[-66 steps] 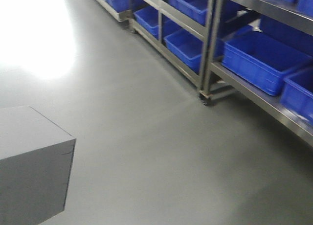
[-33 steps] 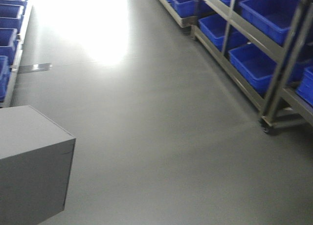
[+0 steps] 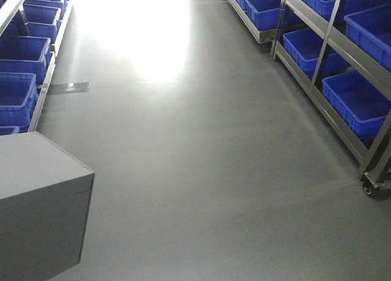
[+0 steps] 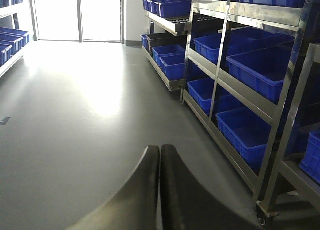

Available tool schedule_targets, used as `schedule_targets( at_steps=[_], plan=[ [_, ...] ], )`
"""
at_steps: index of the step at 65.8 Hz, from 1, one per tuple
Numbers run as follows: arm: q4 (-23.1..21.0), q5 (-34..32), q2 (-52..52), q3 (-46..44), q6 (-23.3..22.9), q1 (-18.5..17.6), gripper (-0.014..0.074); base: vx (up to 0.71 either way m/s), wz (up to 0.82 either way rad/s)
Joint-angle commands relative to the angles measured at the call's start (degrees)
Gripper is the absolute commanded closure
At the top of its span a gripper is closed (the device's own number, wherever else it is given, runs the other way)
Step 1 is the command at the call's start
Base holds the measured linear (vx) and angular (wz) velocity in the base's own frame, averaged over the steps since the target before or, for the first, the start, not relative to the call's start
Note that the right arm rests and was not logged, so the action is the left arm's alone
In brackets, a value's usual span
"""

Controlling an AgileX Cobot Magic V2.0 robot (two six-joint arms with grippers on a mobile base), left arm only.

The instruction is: Sort gray base to blue bin

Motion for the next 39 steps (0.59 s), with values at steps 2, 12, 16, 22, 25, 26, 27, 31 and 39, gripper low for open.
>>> schedule_targets(
  at_steps=[2, 12, 16, 22, 25, 26, 27, 31, 39],
  plan=[
    [2.38, -4.89, 0.71, -1.44, -0.44, -0.22, 0.0594, 0.27, -0.12],
    [2.38, -4.89, 0.71, -1.44, -0.44, -0.22, 0.0594, 0.28, -0.17],
    [2.38, -4.89, 0.71, -1.44, -0.44, -0.22, 0.0594, 0.30, -0.15],
    [2.38, -4.89, 0.71, -1.44, -0.44, -0.22, 0.0594, 0.30, -0.11],
    [2.38, -4.89, 0.71, -1.44, -0.44, -0.22, 0.0594, 0.31, -0.07],
    [2.38, -4.89, 0.71, -1.44, -0.44, -0.22, 0.0594, 0.31, -0.06],
    [2.38, -4.89, 0.71, -1.44, -0.44, -0.22, 0.0594, 0.31, -0.05],
    [2.38, -4.89, 0.71, -1.44, -0.44, -0.22, 0.0594, 0.32, -0.04],
    [2.38, -4.89, 0.71, -1.44, -0.44, -0.22, 0.0594, 0.33, 0.00]
  ],
)
